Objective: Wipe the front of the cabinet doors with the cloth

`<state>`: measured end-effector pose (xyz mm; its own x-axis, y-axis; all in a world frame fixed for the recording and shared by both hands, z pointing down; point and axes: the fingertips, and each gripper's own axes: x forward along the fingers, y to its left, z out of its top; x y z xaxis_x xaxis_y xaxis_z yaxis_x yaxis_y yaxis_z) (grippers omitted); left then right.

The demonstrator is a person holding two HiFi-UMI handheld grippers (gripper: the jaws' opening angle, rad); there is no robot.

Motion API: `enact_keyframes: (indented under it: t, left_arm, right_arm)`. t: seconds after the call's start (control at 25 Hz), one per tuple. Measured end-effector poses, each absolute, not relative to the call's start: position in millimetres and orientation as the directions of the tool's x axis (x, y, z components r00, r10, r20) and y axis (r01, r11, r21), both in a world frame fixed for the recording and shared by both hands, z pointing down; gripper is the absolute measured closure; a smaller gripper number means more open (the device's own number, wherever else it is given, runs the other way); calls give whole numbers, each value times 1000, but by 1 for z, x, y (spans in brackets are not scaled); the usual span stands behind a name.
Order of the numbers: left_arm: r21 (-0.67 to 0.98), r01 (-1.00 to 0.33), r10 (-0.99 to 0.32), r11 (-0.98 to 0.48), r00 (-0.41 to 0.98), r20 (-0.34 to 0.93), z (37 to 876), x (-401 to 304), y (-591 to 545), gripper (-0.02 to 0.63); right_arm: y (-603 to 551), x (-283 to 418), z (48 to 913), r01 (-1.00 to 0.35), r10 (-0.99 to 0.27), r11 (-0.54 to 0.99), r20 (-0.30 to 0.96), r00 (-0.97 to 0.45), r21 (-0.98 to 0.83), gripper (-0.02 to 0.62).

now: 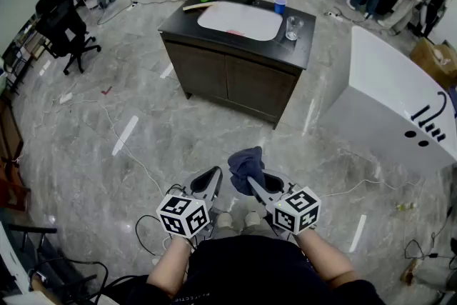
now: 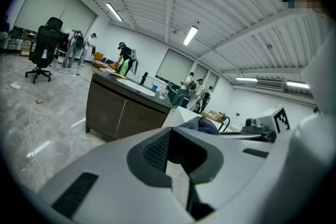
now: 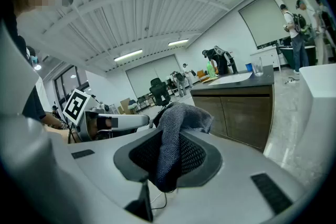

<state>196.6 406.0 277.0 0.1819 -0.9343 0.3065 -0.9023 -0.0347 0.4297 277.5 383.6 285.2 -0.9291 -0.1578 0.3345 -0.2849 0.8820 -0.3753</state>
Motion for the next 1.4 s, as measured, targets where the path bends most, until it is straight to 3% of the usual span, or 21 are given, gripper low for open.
enact_keyframes:
  t: [0.56, 1.4]
  left_arm:
    - [439, -897, -923, -41, 203, 327, 282, 188, 412, 597]
    - [468, -881, -939, 69, 101, 330, 291, 195, 360, 597]
  right_arm:
    - [385, 267, 297, -277, -134, 858, 332, -934, -433, 508]
    - [330, 291, 306, -236, -82, 855, 329, -941, -462, 506]
